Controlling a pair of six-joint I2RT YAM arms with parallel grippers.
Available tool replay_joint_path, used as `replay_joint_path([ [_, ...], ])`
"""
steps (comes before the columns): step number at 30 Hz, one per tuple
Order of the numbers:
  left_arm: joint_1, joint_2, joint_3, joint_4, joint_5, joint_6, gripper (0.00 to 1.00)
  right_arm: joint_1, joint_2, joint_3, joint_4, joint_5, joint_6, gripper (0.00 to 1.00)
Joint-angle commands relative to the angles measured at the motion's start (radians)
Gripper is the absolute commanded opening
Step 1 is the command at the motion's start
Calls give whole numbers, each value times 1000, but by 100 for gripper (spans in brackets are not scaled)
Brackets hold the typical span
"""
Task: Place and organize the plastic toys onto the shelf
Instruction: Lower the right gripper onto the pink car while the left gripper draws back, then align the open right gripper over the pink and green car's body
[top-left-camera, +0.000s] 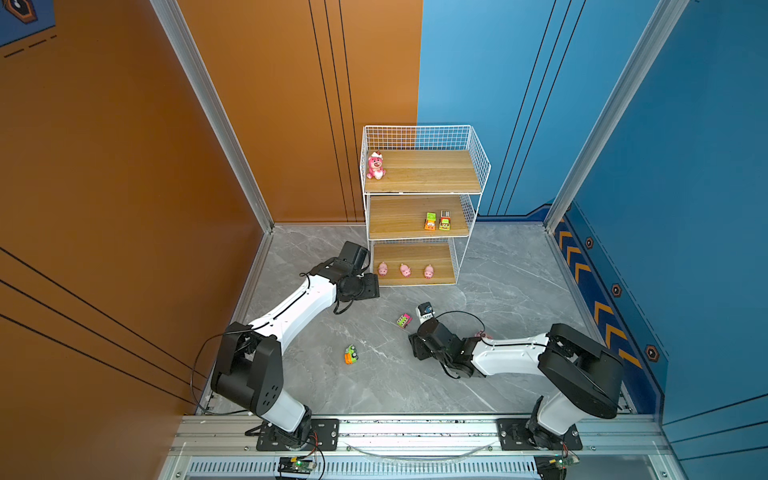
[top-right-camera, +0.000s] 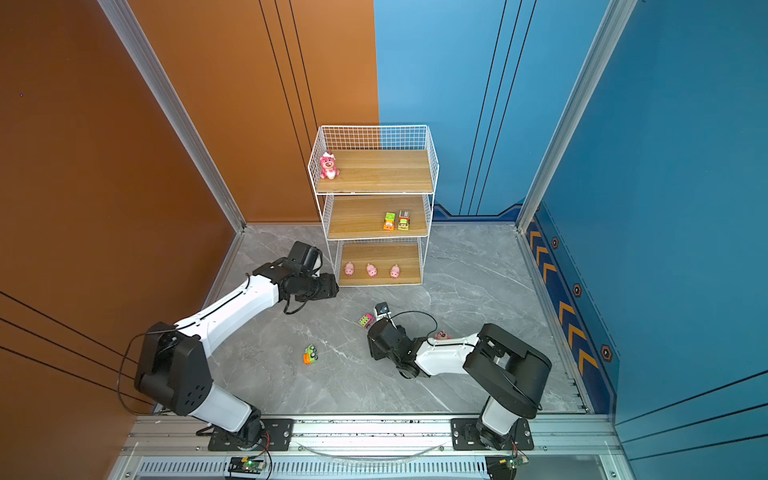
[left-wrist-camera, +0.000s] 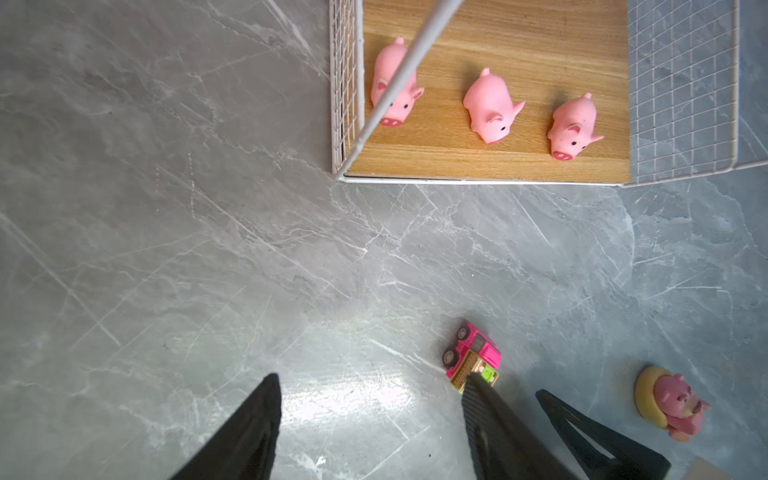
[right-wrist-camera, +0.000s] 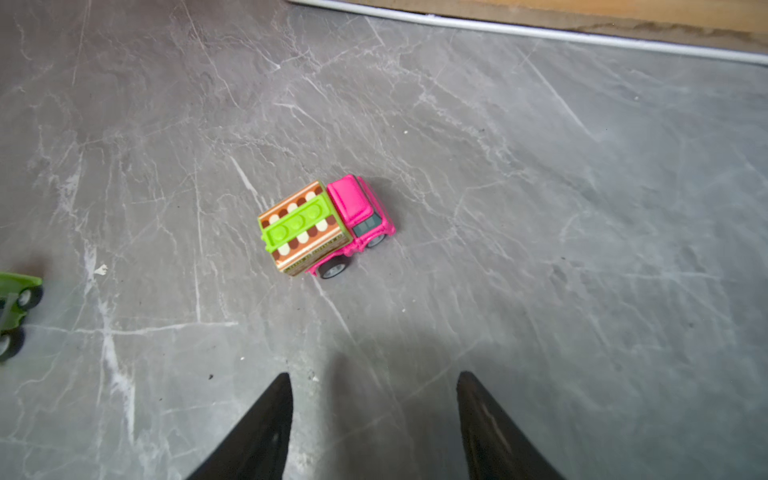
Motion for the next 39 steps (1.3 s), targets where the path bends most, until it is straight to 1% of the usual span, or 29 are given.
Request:
replay_joint_path([
  [1, 15, -32, -25, -47, 29, 39, 70, 22, 39, 38, 7, 95, 94, 59],
  [5, 29, -52, -35, -49, 58, 46, 71, 38, 77, 63, 19, 118, 135, 55],
  [9, 30, -70, -39, -50, 90, 48, 71, 44, 127, 107, 34, 113, 161, 52],
  [15, 28, -81, -50, -49, 104, 56, 71, 70, 217, 195, 58, 95, 202, 50],
  [20, 41, -89, -51, -48, 106, 57, 71, 88, 292, 289, 65, 70, 182, 50],
  [25, 62, -99, -60, -48, 104, 51, 71, 94, 325, 348, 81, 60, 119, 51],
  [28, 76, -101, -62, -49, 113, 49, 71, 93, 288, 333, 90, 49, 80, 51],
  [32, 92, -112, -64, -50, 127, 51, 71, 89, 152, 242, 103, -6, -14, 51],
  [34, 99, -124, -69, -54, 130, 55, 71, 70, 64, 206, 74, -85, -81, 53],
  [36, 102, -135, -71, -64, 130, 64, 71, 37, -30, 181, -1, -138, -150, 55],
  [39, 103, -152, -78, -69, 139, 78, 71, -47, -111, 174, -108, -244, -248, 59],
])
